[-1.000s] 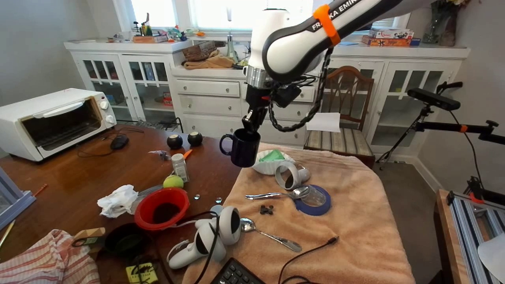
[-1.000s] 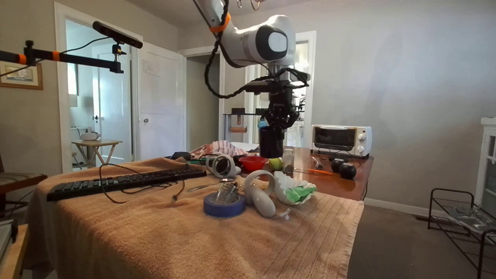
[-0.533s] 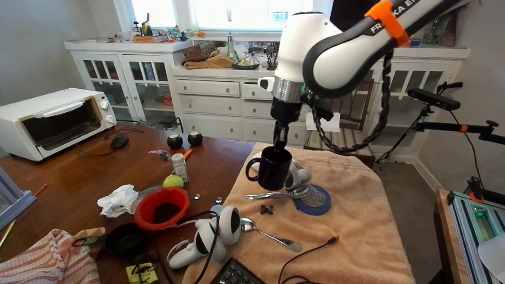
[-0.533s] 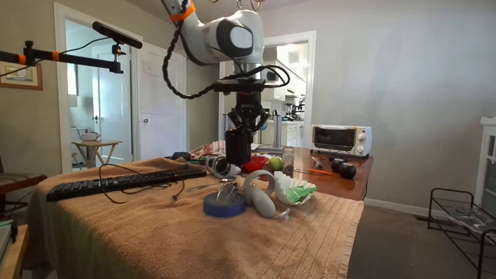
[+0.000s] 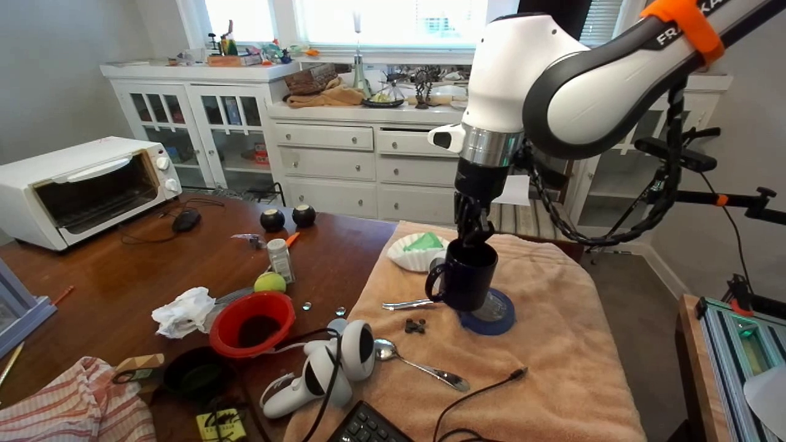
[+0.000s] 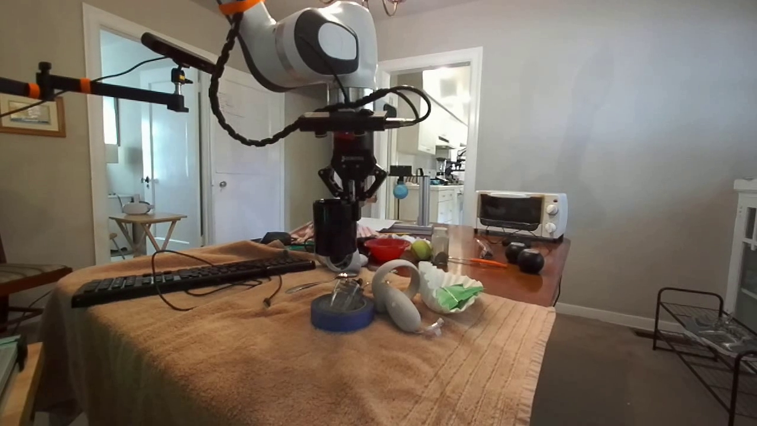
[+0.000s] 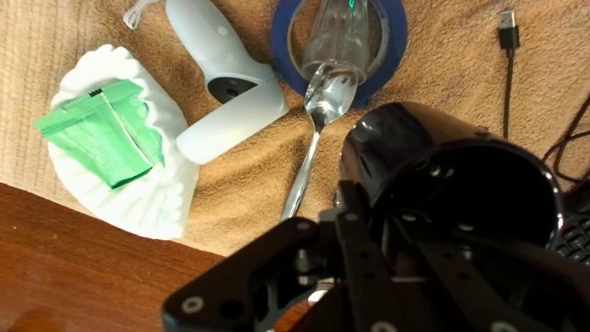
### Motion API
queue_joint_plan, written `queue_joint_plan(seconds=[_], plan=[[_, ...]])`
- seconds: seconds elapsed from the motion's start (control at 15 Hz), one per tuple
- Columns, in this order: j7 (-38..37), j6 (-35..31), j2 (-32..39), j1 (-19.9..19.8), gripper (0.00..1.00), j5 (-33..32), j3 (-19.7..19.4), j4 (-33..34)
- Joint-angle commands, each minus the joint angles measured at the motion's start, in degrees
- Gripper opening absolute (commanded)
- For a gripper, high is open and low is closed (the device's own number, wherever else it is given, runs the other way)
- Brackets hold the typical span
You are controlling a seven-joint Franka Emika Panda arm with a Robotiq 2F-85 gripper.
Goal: Take the black mug and put it on the orange towel
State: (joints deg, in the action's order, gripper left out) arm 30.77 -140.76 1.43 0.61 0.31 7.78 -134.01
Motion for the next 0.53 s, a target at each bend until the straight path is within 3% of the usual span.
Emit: queue_joint_plan(seconds=[0.0, 0.07, 0.47], plan=[[-0.03, 0.13, 0.22, 1.19, 0.10, 0.03, -1.15, 0.16], [-0.03, 0.13, 0.33, 1.17, 0.02, 0.03, -1.18, 0.17], [16.06, 0.54, 0.02, 1.62, 0.02, 4.74, -0.58, -0.71]])
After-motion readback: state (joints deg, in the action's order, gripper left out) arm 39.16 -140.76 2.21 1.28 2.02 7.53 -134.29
